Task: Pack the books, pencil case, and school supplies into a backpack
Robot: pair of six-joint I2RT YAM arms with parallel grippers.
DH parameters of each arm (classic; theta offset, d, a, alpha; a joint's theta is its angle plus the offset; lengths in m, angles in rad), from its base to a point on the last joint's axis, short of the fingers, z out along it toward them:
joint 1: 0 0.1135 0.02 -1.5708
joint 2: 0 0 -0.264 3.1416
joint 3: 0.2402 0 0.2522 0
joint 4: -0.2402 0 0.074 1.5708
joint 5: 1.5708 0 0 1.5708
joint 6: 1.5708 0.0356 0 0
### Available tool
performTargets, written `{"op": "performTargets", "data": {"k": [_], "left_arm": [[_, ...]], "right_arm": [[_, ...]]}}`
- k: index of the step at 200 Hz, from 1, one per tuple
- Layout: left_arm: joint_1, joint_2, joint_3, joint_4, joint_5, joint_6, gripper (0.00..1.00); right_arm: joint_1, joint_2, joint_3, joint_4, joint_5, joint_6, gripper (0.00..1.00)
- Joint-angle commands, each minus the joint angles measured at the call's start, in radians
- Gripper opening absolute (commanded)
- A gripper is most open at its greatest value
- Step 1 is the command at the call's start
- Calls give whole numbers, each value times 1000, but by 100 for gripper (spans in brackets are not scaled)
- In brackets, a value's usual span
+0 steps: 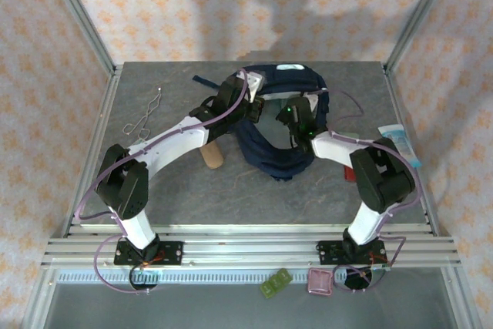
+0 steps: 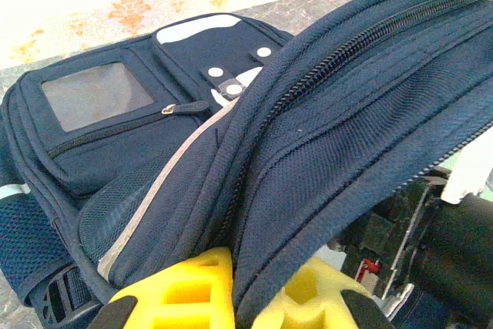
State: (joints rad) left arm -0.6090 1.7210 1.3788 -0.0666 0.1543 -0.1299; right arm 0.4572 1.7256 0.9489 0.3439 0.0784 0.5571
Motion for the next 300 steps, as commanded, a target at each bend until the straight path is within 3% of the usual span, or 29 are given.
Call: {"op": "performTargets", "data": {"k": [1, 55, 93, 121, 142, 150, 162, 194, 227, 267, 300], "left_arm": [[-20, -52, 28, 118, 62, -44, 0], [-21, -40, 22, 98, 65, -61, 0], [-26, -143, -110, 129, 41, -143, 48], [-25, -284, -264, 129, -82, -235, 67], [-20, -347, -326, 12, -259, -325, 81], [-15, -353, -337, -46, -327, -360, 91], [12, -347, -348, -113, -357, -388, 99], [144, -283, -380, -179, -297, -507, 99], [234, -199, -378, -187, -259, -581, 95], [256, -61, -329, -172, -170, -612, 98], [258, 30, -310, -170, -168, -623, 97]], "right_arm": [[-4, -25, -24, 23, -21, -30, 8], [57, -380, -239, -111, -218, -153, 22], [130, -589, -308, -256, -261, -228, 40], [198, -638, -300, -304, -301, -277, 53], [245, -609, -273, -301, -294, -289, 60], [263, -588, -257, -296, -288, -290, 61], [282, -552, -236, -279, -285, -290, 62], [326, -442, -171, -258, -272, -286, 62], [333, -446, -178, -229, -257, -264, 62], [332, -449, -201, -223, -239, -243, 60], [333, -458, -217, -217, -220, -232, 59]]}}
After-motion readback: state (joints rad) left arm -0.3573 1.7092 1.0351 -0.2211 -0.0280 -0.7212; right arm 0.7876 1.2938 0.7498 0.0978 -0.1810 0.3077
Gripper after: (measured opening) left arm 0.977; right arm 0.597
